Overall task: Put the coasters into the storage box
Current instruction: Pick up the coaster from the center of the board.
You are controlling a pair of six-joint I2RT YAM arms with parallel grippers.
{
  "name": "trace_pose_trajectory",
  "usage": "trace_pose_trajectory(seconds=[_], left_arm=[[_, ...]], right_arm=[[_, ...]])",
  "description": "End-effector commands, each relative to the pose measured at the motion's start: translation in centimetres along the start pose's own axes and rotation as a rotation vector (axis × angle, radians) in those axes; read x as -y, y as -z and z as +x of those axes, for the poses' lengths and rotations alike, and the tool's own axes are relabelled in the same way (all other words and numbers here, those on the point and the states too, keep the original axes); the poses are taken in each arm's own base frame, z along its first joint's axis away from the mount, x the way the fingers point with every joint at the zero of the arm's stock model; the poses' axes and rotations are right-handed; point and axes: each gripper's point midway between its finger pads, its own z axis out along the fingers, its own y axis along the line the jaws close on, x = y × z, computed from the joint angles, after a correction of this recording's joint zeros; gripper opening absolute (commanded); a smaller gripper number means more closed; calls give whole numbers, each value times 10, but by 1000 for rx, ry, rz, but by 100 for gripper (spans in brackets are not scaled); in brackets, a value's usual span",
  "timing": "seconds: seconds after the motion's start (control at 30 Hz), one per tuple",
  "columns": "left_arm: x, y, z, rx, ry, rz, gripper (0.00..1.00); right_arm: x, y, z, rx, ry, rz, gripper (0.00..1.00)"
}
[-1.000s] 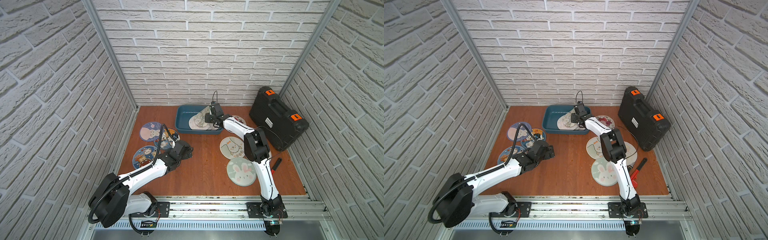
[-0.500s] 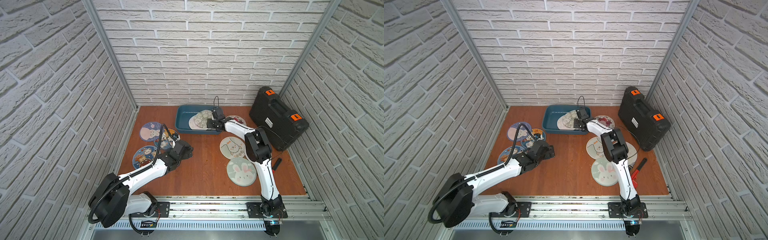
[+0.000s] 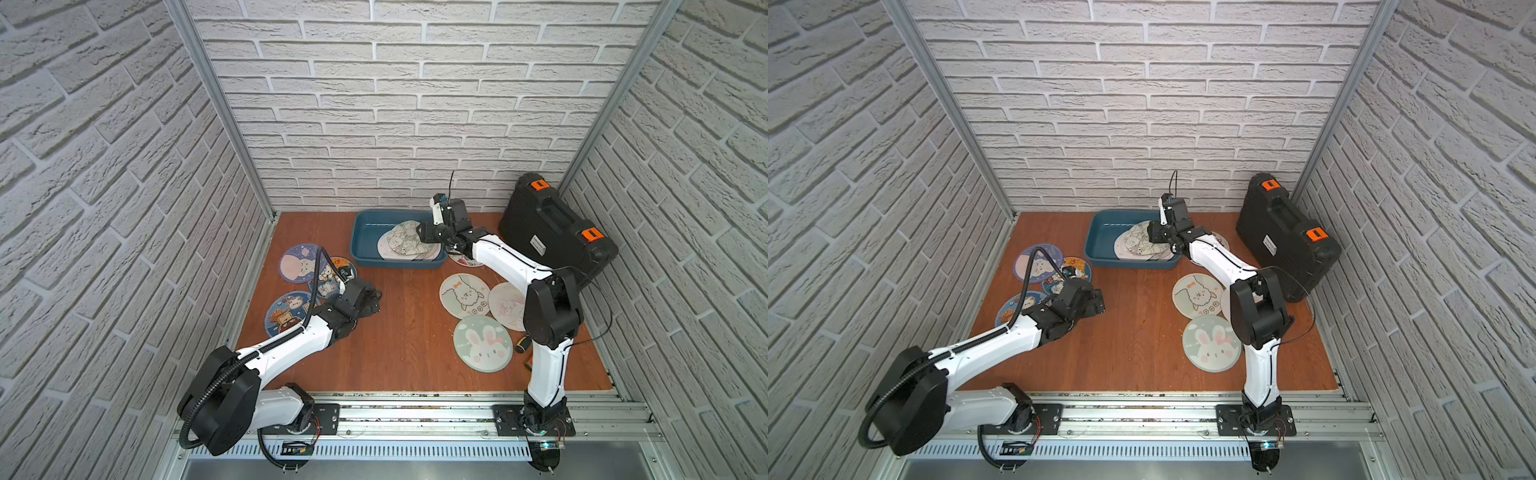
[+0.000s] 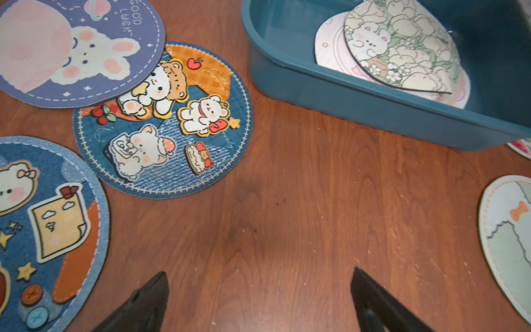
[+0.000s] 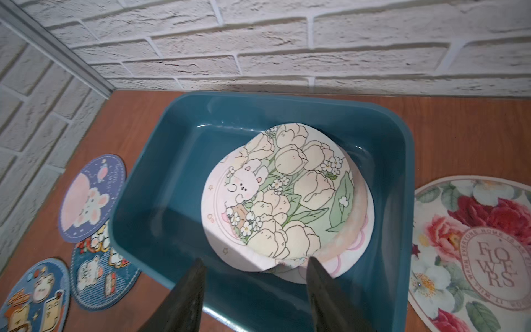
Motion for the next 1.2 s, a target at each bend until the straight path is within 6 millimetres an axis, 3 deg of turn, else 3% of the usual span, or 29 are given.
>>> trace_pose_trajectory(seconds=[0.0,0.37,0.57,0.87,1.17], left_arm=[[-14,-6,3,-20,8,-56,98],[-45,-42,-10,-57,23,-128,98],[-52,-63,-21,-81,65,-124,98],[-54,-89,-34,-135,-40,-161,98],[-56,-114,-27,-218,-76,-193,98]], right_arm=[[-14,16,10,-30,36,-81,57],[-51,45,71,-146,115,-211,57],[-57,55,96,-190,116,-238,57],[-56,64,114,-239,108,-247,57],[-53,69,119,-247,107,-241,57]])
